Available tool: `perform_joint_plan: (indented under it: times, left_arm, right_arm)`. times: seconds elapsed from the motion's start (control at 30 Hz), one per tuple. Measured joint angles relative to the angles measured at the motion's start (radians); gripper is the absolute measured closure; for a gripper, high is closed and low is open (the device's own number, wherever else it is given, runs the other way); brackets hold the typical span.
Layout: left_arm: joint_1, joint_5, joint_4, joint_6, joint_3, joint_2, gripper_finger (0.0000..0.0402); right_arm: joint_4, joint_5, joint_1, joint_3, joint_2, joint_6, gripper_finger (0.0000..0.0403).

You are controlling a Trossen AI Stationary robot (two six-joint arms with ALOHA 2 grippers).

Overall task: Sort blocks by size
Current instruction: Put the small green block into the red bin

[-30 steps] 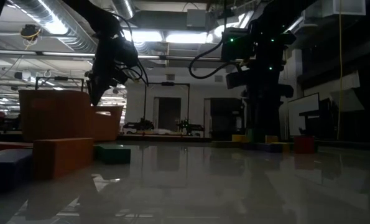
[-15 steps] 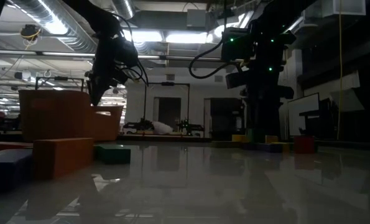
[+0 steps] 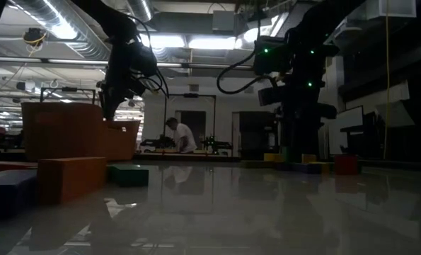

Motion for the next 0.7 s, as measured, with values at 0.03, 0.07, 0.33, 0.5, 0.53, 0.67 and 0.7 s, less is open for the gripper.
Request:
perform_joint_plan:
  times: [0.03, 0.07, 0.33, 0.5, 0.53, 0.67, 0.7]
  left_arm:
    - [0.0, 0.0, 0.0, 0.0, 0.0, 0.0, 0.0283]
    - [0.0, 0.0, 0.0, 0.0, 0.0, 0.0, 0.0283]
    - [-0.001, 0.0, 0.01, 0.001, 0.0, 0.0, 0.0283]
    - [-0.001, 0.086, 0.112, 0.039, 0.0, 0.0, 0.0283]
    - [-0.001, 0.117, 0.133, 0.047, 0.0, -0.001, 0.0283]
    - [-0.003, 0.187, 0.185, 0.082, 0.0, -0.023, 0.0283]
    - [-0.003, 0.187, 0.187, 0.084, 0.0, -0.036, 0.0283]
  right_arm:
    - [0.011, 0.0, 0.0, -0.005, 0.0, 0.0, 0.0214]
    - [0.012, -0.001, 0.0, -0.008, 0.0, 0.001, 0.0214]
    - [0.028, 0.001, 0.0, -0.009, 0.0, 0.003, 0.0224]
    - [0.027, 0.002, 0.0, -0.008, 0.0, 0.002, 0.0277]
    - [0.027, 0.002, 0.0, -0.008, 0.0, 0.002, 0.0278]
    - [0.027, 0.002, 0.0, -0.008, 0.0, 0.001, 0.0278]
    - [0.027, 0.002, 0.0, -0.008, 0.0, 0.001, 0.0278]
